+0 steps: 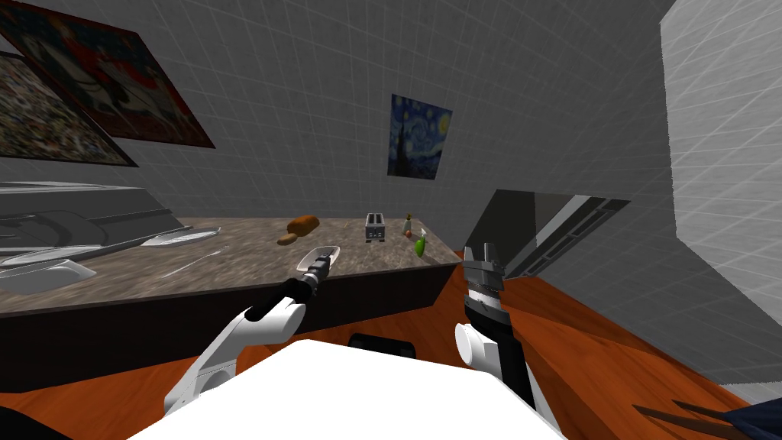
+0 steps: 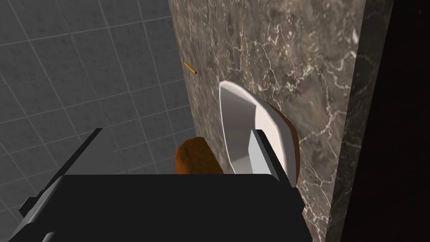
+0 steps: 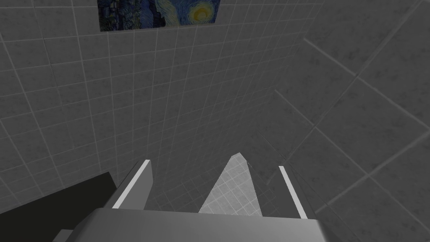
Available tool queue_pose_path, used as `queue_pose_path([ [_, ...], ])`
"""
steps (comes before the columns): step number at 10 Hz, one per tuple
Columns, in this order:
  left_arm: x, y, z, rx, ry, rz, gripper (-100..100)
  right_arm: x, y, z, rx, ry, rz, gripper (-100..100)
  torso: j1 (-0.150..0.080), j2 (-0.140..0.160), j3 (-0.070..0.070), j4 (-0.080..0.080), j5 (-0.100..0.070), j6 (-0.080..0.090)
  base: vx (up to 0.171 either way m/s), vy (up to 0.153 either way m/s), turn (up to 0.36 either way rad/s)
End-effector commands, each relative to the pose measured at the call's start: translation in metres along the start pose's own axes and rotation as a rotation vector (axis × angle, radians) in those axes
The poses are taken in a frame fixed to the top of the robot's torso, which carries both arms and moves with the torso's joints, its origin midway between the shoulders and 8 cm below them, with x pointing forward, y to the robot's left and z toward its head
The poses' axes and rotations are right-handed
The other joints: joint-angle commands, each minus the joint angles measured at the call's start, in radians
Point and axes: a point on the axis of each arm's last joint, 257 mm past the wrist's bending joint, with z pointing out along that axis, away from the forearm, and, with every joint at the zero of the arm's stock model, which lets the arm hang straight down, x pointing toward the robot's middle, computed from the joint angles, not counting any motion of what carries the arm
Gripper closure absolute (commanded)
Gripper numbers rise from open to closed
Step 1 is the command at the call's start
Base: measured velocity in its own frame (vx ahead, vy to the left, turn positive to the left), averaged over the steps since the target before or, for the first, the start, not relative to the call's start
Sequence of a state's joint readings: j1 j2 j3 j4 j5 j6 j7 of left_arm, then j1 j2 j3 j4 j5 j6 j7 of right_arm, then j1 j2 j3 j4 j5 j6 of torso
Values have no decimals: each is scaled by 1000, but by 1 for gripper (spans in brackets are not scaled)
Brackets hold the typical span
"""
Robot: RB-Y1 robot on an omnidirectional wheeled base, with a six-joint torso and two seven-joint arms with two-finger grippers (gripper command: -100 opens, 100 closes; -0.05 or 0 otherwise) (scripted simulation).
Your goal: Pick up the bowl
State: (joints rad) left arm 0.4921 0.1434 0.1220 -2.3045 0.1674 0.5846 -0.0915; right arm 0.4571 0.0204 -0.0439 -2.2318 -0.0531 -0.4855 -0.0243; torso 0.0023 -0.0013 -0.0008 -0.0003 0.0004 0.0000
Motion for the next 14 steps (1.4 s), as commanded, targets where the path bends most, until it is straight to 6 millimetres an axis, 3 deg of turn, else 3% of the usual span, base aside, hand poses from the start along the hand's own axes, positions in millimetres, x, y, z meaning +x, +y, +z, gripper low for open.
queue_pose_path([
  [1,-1,11,-1,-47,3,-21,-100,0,0,0,0,0,0,0,0,0,0,0,0,0,19,46,7],
  [14,2,80,-17,-335,14,-148,-100,0,0,0,0,0,0,0,4,-1,-1,0,1,0,28,64,4],
])
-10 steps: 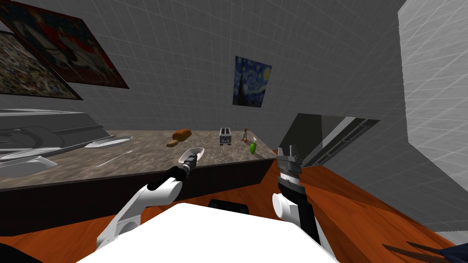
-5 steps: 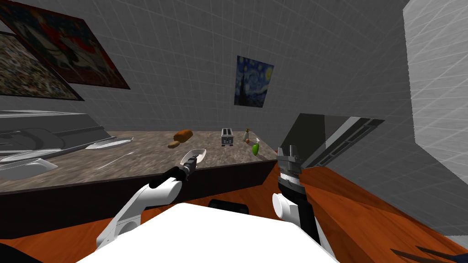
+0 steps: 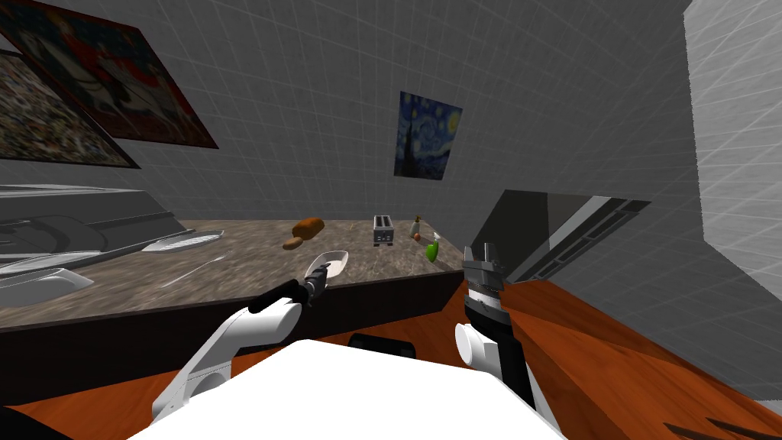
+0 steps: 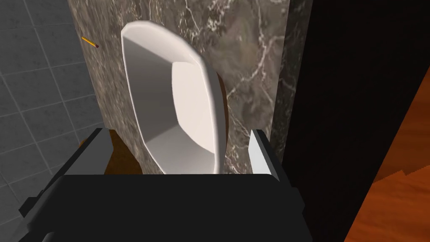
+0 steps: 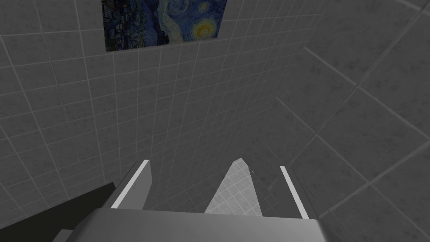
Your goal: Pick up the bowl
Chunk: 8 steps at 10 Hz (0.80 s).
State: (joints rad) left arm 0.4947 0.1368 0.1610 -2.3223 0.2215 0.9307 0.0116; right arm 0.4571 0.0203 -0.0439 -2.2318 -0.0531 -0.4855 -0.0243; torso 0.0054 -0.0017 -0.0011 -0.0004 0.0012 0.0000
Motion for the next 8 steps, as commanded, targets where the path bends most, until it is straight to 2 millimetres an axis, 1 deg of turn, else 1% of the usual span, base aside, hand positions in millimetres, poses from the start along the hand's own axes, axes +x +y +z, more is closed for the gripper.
queue_pose_path([
  [1,0,8,0,-37,0,-12,-100,0,0,0,0,0,0,0,0,0,0,0,0,0,12,64,3],
  [4,-3,23,-3,-104,-3,-30,-100,0,0,0,0,0,0,0,-1,0,0,0,0,0,24,61,4],
  [7,-7,34,-6,-152,-8,-35,-100,0,0,0,0,0,0,0,-2,1,0,0,0,0,19,49,1],
  [8,-7,30,-5,-139,-7,-34,-100,0,0,0,0,0,0,0,-2,1,0,0,-1,0,9,17,-1],
])
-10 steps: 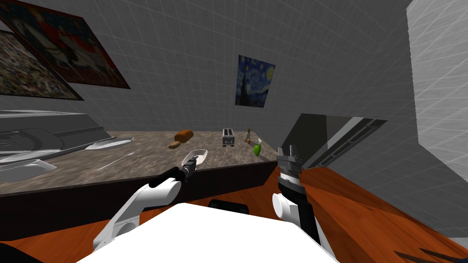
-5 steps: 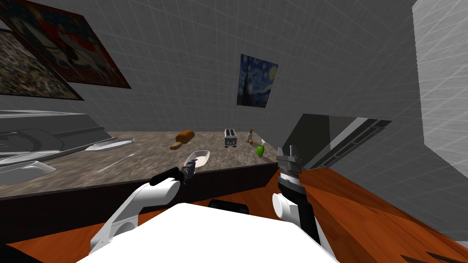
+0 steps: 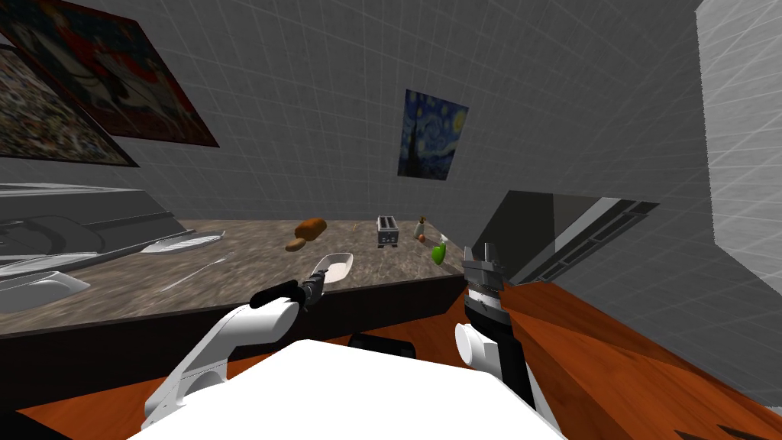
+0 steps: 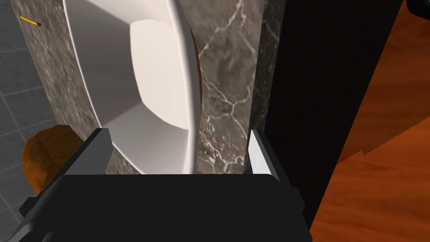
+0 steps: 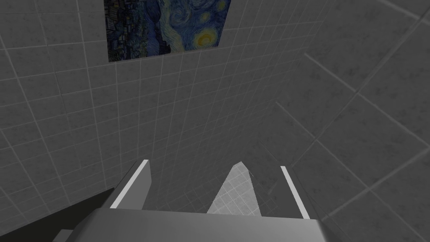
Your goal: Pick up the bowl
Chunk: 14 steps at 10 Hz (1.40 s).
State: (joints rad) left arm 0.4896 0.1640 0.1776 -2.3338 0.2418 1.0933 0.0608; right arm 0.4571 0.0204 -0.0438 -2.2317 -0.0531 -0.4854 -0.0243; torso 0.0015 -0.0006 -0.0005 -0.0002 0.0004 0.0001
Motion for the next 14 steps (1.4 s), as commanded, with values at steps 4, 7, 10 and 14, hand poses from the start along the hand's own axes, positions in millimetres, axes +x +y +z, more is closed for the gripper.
queue_pose_path([
  [4,-2,4,16,1,-3,-2,-100,0,0,0,0,0,0,0,-1,-1,0,0,0,0,17,5,-10],
  [7,-1,3,13,1,-3,-2,100,0,0,0,0,0,0,0,-2,0,0,0,0,0,4,1,-1],
  [10,-1,3,13,0,-3,-2,100,0,0,0,0,0,0,0,-2,1,1,1,-1,0,0,0,0],
  [14,-1,0,5,2,-1,0,100,0,0,0,0,0,0,0,-3,4,3,2,-1,0,-15,-4,10],
])
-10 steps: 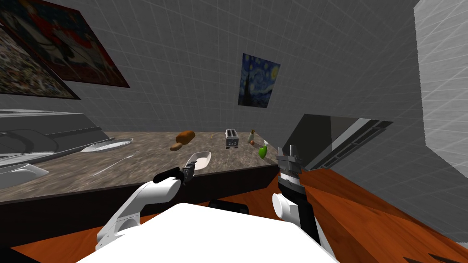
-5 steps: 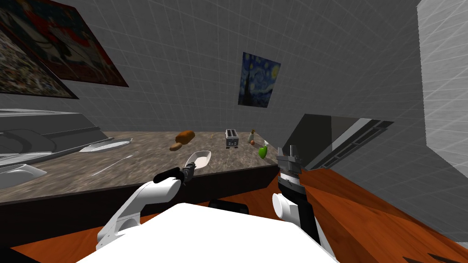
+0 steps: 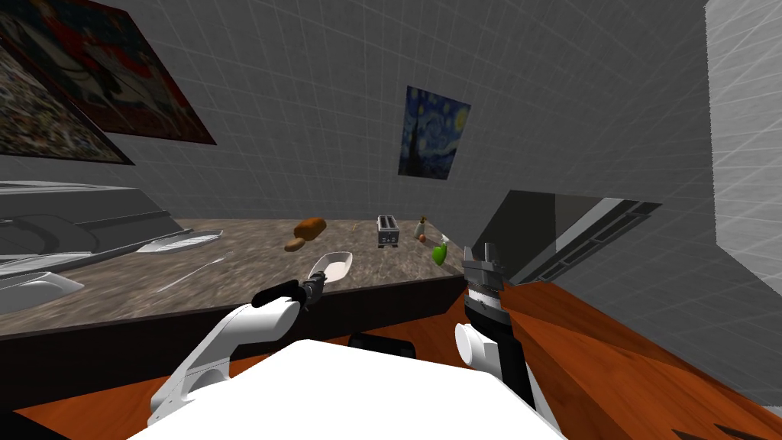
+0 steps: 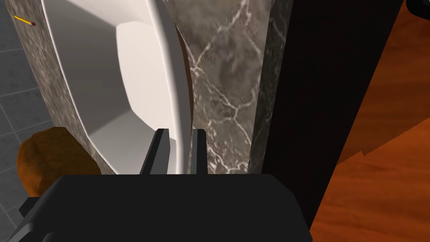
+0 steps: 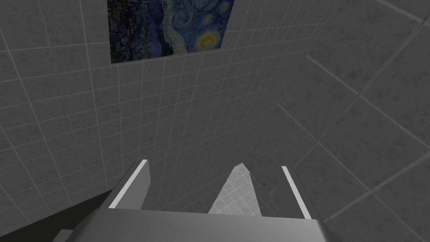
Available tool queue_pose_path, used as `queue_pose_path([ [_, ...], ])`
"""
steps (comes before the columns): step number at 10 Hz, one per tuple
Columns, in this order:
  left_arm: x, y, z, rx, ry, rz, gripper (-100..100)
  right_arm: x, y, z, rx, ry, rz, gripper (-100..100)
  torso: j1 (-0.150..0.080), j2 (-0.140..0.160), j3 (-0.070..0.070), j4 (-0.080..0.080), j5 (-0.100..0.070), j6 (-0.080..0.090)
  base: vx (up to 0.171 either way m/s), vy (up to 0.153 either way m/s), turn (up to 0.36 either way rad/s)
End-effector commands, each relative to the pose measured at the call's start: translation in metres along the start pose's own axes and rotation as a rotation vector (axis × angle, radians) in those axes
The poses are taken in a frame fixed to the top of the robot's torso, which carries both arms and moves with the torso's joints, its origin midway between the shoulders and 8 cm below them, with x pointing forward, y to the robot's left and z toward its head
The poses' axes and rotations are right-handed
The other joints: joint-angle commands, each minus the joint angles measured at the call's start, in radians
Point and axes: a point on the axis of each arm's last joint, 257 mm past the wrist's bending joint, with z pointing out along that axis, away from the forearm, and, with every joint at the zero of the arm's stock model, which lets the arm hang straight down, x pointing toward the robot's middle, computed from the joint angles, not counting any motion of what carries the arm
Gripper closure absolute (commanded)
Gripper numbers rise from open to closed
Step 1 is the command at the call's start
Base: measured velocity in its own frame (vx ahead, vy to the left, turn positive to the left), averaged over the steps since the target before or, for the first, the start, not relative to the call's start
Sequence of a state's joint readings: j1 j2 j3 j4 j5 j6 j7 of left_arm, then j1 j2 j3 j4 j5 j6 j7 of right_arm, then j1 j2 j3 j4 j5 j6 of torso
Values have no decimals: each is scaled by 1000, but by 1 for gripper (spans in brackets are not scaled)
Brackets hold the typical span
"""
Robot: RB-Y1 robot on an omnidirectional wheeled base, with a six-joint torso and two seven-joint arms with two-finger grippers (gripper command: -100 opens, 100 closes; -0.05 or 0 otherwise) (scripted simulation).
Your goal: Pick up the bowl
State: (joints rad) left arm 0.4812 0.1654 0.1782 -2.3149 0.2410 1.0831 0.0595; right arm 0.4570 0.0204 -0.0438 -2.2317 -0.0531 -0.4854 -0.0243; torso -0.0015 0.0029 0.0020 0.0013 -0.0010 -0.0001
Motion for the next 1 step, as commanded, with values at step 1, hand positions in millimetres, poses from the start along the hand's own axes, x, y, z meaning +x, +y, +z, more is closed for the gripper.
queue_pose_path([
  [1,0,0,0,0,0,0,0,0,0,0,0,0,0,0,0,0,0,0,0,0,0,0,0],
])
